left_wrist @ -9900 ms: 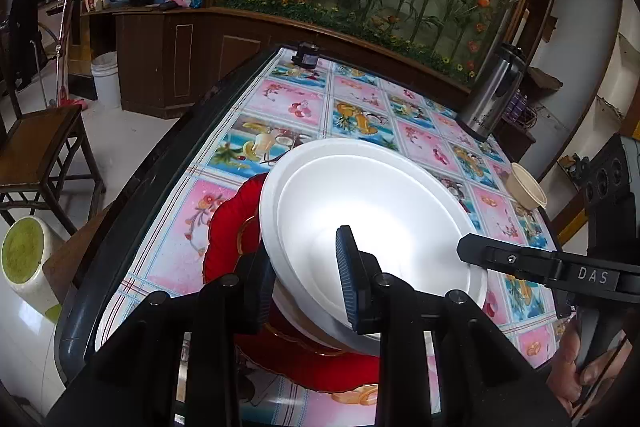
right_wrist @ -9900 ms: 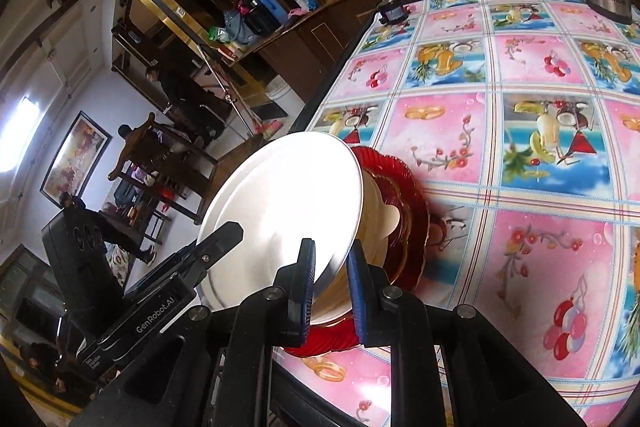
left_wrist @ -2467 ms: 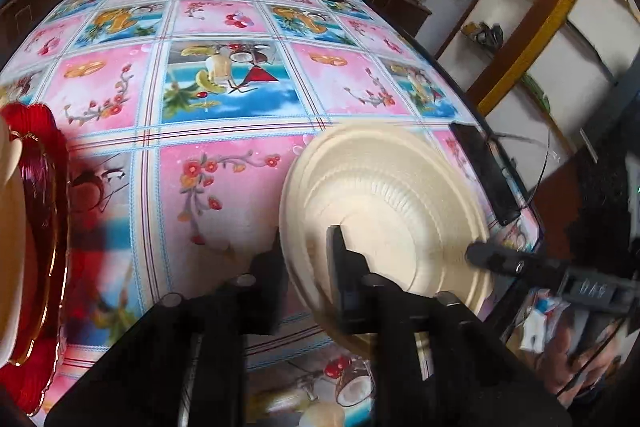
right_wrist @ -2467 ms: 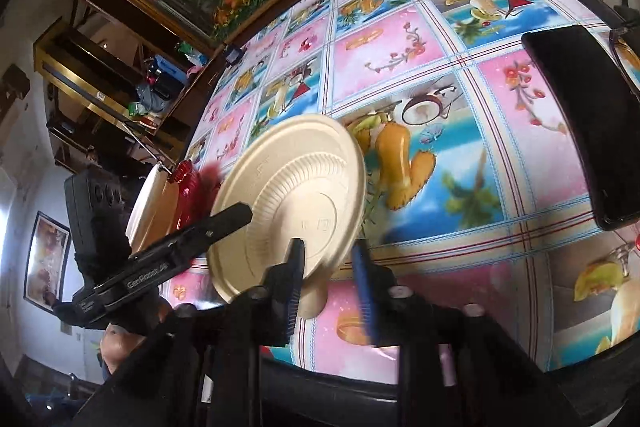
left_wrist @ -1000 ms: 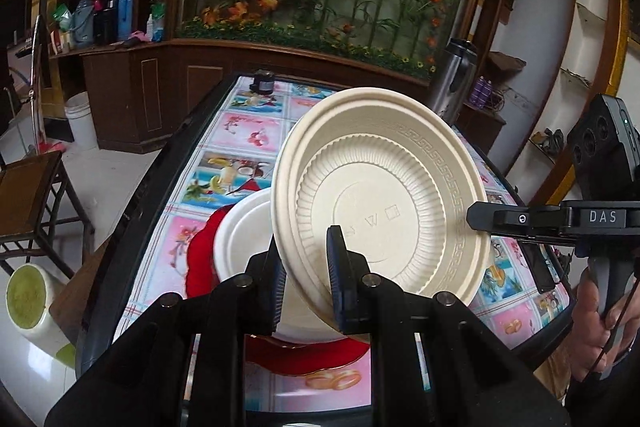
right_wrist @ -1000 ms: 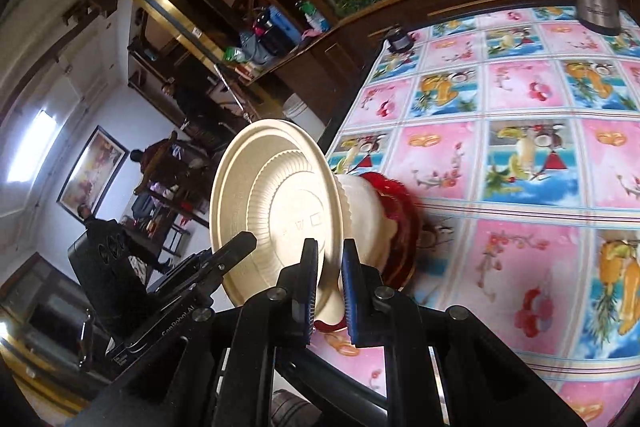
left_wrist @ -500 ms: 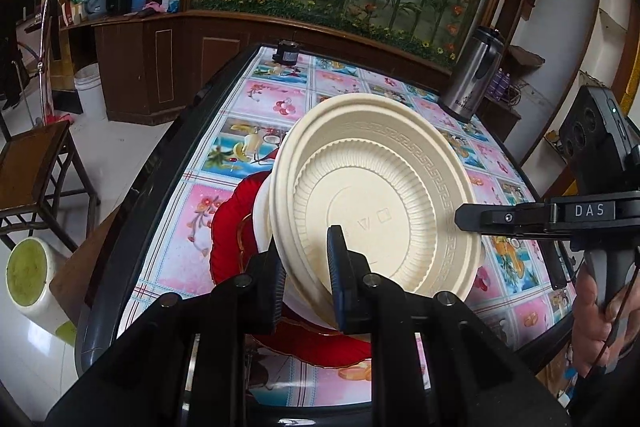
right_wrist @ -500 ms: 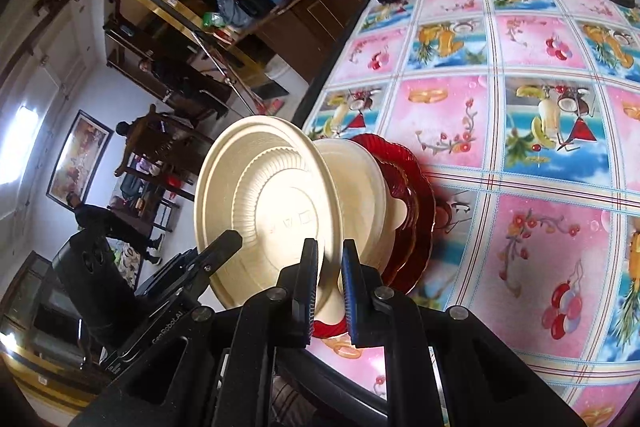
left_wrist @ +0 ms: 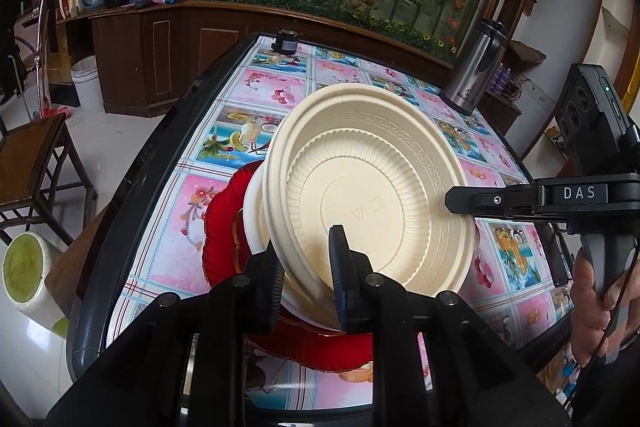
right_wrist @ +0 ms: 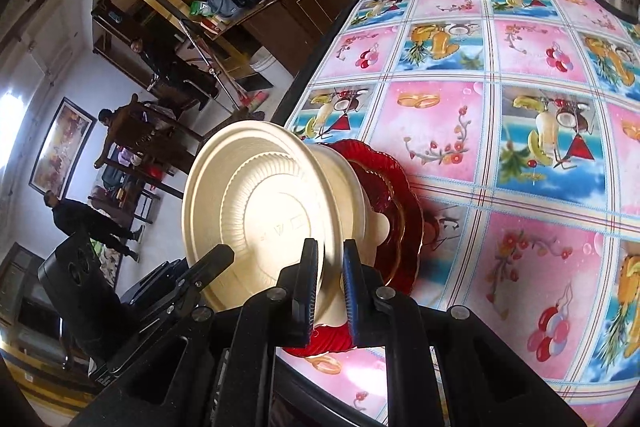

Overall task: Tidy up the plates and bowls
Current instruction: 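Lower the small beige bowl into the white foam bowl with the left tool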

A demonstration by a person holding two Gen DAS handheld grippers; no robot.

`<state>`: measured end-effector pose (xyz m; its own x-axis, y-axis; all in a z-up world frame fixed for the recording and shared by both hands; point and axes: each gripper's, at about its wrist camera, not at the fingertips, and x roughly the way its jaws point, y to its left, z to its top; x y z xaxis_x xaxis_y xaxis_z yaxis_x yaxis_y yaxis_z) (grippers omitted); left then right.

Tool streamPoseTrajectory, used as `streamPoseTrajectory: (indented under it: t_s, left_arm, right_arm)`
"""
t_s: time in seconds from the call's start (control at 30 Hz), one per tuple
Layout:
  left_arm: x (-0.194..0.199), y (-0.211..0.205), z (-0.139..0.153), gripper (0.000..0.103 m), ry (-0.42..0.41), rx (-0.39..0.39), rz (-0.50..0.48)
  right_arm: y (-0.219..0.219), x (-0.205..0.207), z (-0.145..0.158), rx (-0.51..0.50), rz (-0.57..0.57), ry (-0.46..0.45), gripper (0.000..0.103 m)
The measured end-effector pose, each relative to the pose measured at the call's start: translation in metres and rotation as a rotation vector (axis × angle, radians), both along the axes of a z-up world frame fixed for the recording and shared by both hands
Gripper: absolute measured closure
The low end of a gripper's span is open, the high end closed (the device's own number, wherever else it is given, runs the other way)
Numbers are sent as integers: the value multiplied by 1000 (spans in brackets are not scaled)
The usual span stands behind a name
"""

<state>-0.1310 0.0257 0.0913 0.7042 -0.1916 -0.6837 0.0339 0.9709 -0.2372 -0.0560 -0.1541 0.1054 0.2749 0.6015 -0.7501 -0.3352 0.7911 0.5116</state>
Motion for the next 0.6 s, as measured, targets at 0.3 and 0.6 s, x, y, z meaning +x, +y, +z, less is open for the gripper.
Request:
streamPoseTrajectory:
  t_s: [0.3, 0.6]
  left_arm:
    - [2, -3, -1, 85, -16, 52, 15]
    - [4, -5, -1, 84, -31, 94, 28]
  right_arm:
    - [6, 4, 1, -17, 10, -5, 88]
    - [11, 7, 1, -35, 13, -12, 88]
